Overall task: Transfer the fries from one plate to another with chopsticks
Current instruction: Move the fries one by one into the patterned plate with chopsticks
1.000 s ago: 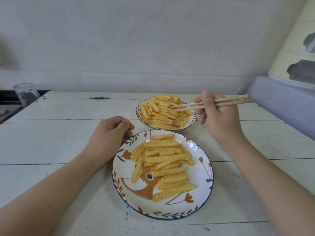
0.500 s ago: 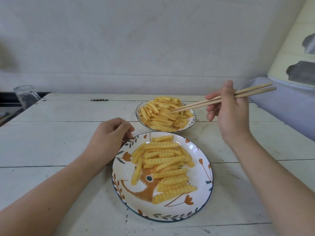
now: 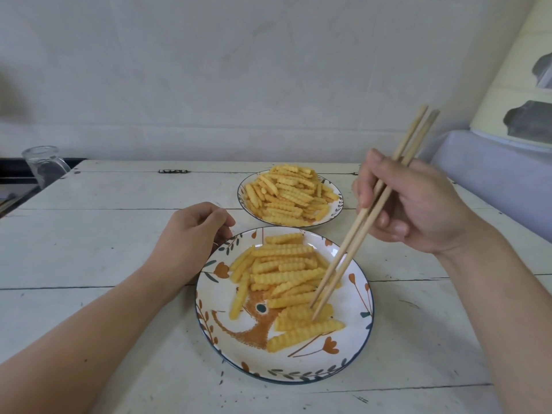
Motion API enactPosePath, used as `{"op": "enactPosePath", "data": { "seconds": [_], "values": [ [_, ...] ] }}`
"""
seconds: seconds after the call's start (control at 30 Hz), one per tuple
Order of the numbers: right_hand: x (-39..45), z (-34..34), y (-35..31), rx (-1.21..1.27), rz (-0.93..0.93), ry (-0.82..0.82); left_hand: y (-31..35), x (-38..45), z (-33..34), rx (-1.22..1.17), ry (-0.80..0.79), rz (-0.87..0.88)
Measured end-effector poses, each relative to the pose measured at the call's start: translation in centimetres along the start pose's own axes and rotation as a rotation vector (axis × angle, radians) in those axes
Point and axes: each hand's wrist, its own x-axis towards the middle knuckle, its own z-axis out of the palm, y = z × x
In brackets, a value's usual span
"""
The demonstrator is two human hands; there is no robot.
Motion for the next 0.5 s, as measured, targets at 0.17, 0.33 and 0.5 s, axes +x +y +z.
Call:
{"op": "enactPosePath", "data": {
  "seconds": [0.17, 0.33, 0.5],
  "values": [
    [0.04, -0.55, 0.14, -0.070, -0.015, -0.019, -0.05, -0.02, 0.00, 0.000, 0.002, 0.004],
    [-0.18, -0.80, -0.01, -0.113, -0.043, -0.102, 0.02, 0.02, 0.07, -0.006, 0.001, 0.004],
    [0.38, -0.32, 0.07, 0.014, -0.158, 0.137, 0.03, 0.00, 0.06, -0.002, 0.002, 0.004]
  ]
}}
